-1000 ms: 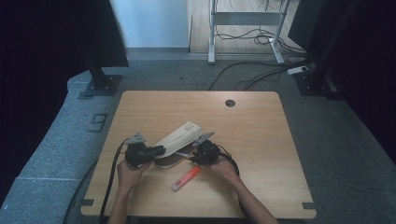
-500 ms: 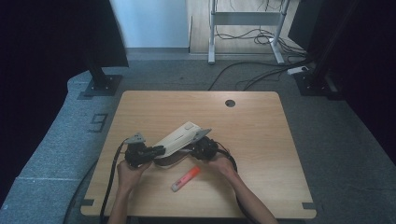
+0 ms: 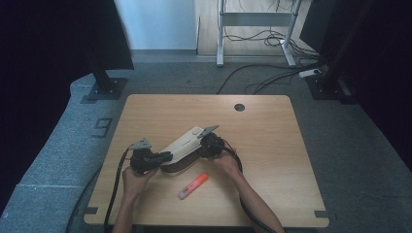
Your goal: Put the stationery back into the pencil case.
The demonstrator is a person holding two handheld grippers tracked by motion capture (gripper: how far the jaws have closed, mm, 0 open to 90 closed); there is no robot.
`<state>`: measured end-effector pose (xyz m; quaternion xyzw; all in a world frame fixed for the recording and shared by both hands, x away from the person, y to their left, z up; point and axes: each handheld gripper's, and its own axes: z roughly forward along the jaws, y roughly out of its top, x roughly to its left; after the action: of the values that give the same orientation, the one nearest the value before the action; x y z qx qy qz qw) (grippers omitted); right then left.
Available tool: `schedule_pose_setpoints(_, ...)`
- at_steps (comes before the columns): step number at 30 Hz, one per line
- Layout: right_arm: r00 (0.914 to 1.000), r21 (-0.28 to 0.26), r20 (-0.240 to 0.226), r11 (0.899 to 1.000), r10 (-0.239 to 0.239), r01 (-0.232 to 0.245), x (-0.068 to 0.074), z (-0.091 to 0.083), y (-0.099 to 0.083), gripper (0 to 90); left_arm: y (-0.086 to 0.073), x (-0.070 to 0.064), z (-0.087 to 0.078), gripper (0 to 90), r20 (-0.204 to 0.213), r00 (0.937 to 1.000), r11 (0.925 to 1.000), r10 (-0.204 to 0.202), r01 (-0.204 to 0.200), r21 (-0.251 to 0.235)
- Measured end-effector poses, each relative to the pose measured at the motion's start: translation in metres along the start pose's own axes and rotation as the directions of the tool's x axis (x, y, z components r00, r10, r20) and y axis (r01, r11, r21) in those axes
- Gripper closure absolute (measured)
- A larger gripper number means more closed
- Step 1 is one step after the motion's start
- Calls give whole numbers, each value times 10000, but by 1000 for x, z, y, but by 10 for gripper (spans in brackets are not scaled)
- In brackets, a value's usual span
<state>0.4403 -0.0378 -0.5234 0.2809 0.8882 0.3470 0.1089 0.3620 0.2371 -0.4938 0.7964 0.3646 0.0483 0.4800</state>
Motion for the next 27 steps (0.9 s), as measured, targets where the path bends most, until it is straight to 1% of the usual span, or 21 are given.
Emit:
schedule_pose_setpoints(2,9999,39,-67,9999,-140,140,0,-2,-1,611,0,0,0,794,0,10000,10000,10,-10,12)
schedule_pose_setpoints(5,9999,-24,-149,10000,-46,46,0,-5,-3,595,0,1,0,794,-19,10000,10000,1,-1,-6)
schedule_pose_setpoints(6,9997,-50,-250,10000,-50,49,0,-8,-5,583,0,1,0,794,-28,10000,10000,-6,6,-23)
schedule_pose_setpoints(10,9991,-102,-434,9999,-26,22,1,-19,-11,496,0,0,0,795,-75,10000,10000,16,-16,-5)
schedule_pose_setpoints(12,9990,-93,-448,10000,0,-4,2,-21,-12,480,0,0,0,796,-83,10000,10000,16,-16,-2)
schedule_pose_setpoints(13,9990,-135,-437,9999,-74,68,3,-27,-15,440,-1,0,1,796,-102,9999,10000,16,-16,-11)
schedule_pose_setpoints(15,9989,-164,-461,9999,-10,2,5,-32,-17,410,-1,1,1,796,-112,9999,10000,13,-13,9)
schedule_pose_setpoints(17,9986,-203,-517,9998,-58,48,5,-34,-18,393,-1,1,1,796,-111,9999,10000,20,-20,15)
schedule_pose_setpoints(18,9982,-230,-588,9997,-127,114,7,-39,-21,360,-1,1,1,797,-105,9999,10000,13,-12,24)
schedule_pose_setpoints(19,9982,-230,-588,9997,-127,114,7,-39,-21,360,-1,1,1,796,-105,9999,10000,13,-12,24)
schedule_pose_setpoints(20,9978,-276,-641,9995,-149,131,9,-44,-24,340,-1,1,1,796,-102,9999,10000,9,-8,25)
schedule_pose_setpoints(27,9959,-348,-860,9990,-293,264,18,-54,-32,250,-1,1,1,795,-86,10000,10000,20,-19,50)
